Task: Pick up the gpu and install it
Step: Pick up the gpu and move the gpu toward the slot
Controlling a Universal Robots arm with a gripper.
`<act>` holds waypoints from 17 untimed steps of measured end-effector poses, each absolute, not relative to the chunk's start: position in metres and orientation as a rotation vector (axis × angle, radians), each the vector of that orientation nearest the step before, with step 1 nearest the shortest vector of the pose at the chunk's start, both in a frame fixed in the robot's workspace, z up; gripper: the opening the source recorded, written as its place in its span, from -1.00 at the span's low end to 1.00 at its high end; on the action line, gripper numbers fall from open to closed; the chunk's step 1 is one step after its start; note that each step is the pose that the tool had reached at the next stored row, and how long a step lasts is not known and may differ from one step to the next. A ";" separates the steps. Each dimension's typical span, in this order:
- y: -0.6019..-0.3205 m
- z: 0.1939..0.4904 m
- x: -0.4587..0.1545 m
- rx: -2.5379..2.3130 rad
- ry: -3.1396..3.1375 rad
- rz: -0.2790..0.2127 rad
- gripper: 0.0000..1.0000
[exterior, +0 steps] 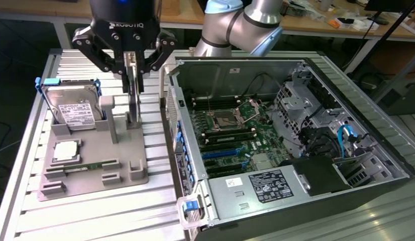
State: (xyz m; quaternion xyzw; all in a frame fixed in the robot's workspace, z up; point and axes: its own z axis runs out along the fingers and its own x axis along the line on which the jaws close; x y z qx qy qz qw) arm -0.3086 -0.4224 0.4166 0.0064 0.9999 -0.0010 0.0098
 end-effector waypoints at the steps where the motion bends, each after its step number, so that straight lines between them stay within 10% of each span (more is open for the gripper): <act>1: -0.422 0.418 -0.308 0.020 3.122 -0.004 -0.46; 17: -0.422 0.431 -0.298 0.020 3.121 -0.008 -0.46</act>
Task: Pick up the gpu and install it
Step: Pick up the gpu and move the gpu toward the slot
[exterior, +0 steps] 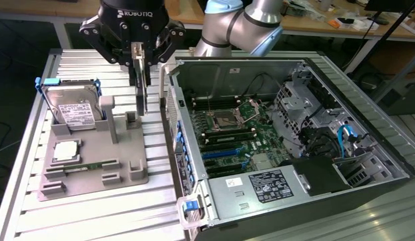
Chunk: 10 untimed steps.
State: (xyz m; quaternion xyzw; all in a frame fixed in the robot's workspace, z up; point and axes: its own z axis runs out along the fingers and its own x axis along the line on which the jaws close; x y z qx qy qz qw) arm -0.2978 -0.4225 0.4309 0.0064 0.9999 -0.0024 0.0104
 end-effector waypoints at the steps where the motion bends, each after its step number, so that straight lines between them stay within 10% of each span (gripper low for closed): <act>1: -0.422 0.431 -0.295 0.020 3.121 -0.008 -0.46; 10: -0.422 0.429 -0.263 0.020 3.119 -0.008 -0.46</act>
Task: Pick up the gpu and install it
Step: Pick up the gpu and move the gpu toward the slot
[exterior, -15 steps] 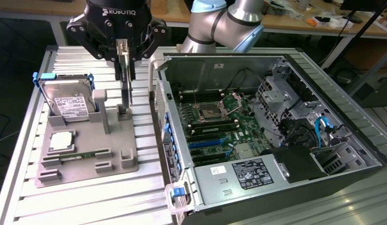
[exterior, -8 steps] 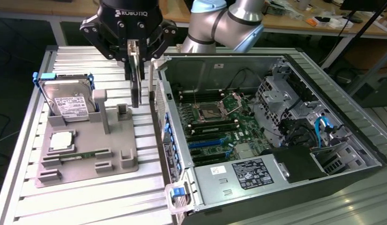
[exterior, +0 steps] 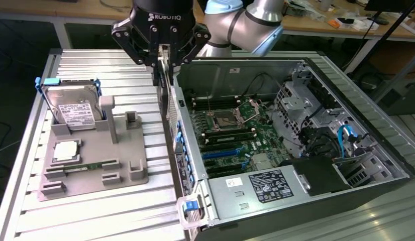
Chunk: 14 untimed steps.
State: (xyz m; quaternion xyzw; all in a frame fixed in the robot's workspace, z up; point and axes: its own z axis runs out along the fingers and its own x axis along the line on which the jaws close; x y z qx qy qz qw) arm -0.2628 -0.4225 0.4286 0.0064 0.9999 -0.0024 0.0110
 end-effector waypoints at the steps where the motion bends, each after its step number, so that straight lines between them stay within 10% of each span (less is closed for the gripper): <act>1: -0.422 0.428 -0.259 0.020 3.119 -0.008 -0.46; 14: -0.422 0.425 -0.232 0.020 3.114 -0.008 -0.46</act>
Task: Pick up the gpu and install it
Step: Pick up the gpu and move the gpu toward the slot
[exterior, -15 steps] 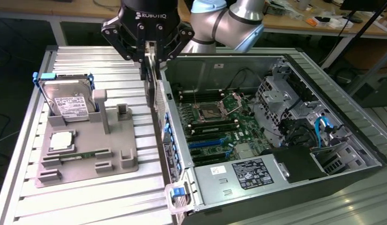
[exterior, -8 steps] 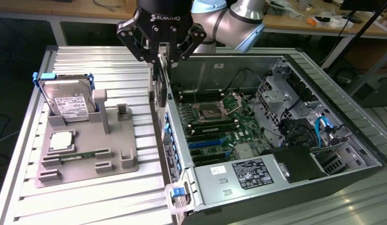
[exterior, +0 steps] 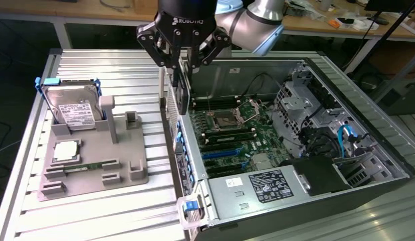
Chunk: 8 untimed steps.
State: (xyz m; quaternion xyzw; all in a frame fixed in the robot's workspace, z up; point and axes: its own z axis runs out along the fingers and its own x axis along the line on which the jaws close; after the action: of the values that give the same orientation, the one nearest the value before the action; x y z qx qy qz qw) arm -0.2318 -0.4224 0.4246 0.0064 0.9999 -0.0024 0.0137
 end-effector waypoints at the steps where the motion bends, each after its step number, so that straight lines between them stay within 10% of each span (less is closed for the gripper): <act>1: -0.422 0.424 -0.230 0.020 3.114 -0.007 -0.46; 8: -0.422 0.423 -0.213 0.020 3.112 -0.008 -0.46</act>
State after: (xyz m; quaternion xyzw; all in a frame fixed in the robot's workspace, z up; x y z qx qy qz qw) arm -0.2132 -0.4224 0.4230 0.0065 0.9999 -0.0024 0.0147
